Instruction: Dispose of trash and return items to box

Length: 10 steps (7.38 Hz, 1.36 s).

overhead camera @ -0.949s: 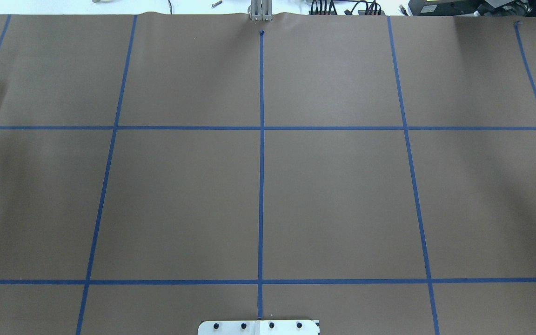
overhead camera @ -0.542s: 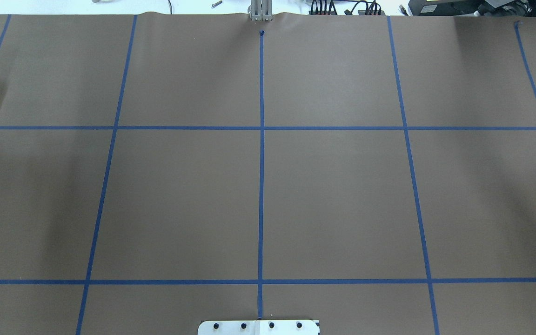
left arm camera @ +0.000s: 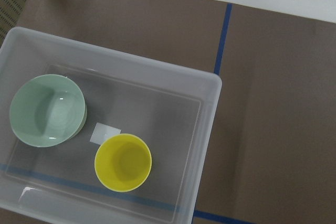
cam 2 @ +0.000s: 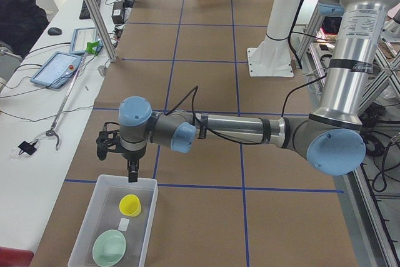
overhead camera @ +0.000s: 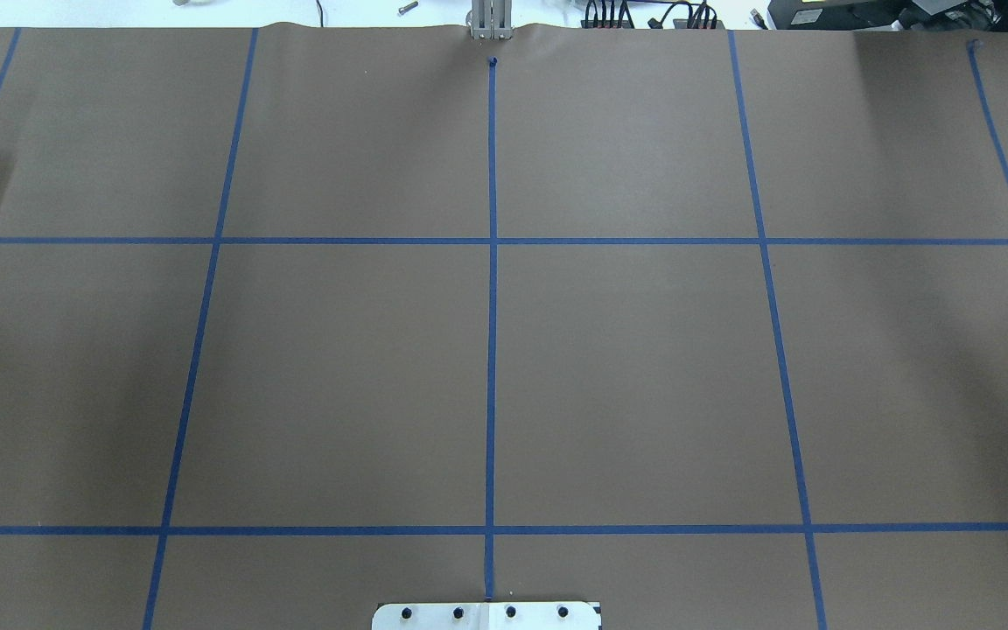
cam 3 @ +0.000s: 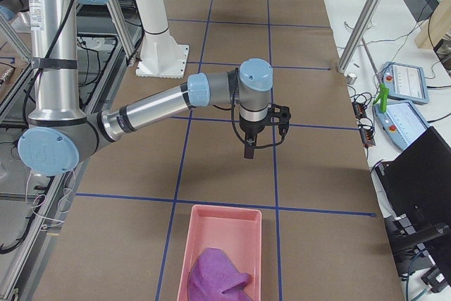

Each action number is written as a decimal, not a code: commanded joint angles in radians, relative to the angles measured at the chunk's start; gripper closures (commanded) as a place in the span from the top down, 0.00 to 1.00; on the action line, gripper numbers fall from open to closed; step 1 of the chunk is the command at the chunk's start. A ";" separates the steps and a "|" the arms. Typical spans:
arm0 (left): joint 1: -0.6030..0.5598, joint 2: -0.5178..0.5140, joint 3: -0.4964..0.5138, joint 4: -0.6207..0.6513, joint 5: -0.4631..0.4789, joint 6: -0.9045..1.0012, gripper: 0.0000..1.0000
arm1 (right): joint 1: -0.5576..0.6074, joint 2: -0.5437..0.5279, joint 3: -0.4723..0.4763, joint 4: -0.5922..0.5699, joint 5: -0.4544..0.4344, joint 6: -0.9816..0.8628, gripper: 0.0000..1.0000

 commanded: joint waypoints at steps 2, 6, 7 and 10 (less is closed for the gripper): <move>0.005 0.085 -0.003 0.004 -0.040 0.129 0.99 | 0.023 -0.048 -0.093 0.009 -0.044 -0.136 1.00; 0.006 0.074 -0.075 -0.003 -0.039 0.132 0.99 | 0.135 -0.047 -0.225 0.009 0.015 -0.311 1.00; 0.006 0.079 -0.080 -0.003 -0.039 0.132 0.99 | 0.144 -0.046 -0.236 0.009 0.051 -0.319 1.00; 0.006 0.084 -0.071 -0.001 -0.042 0.131 0.99 | 0.146 -0.049 -0.236 0.009 0.066 -0.292 1.00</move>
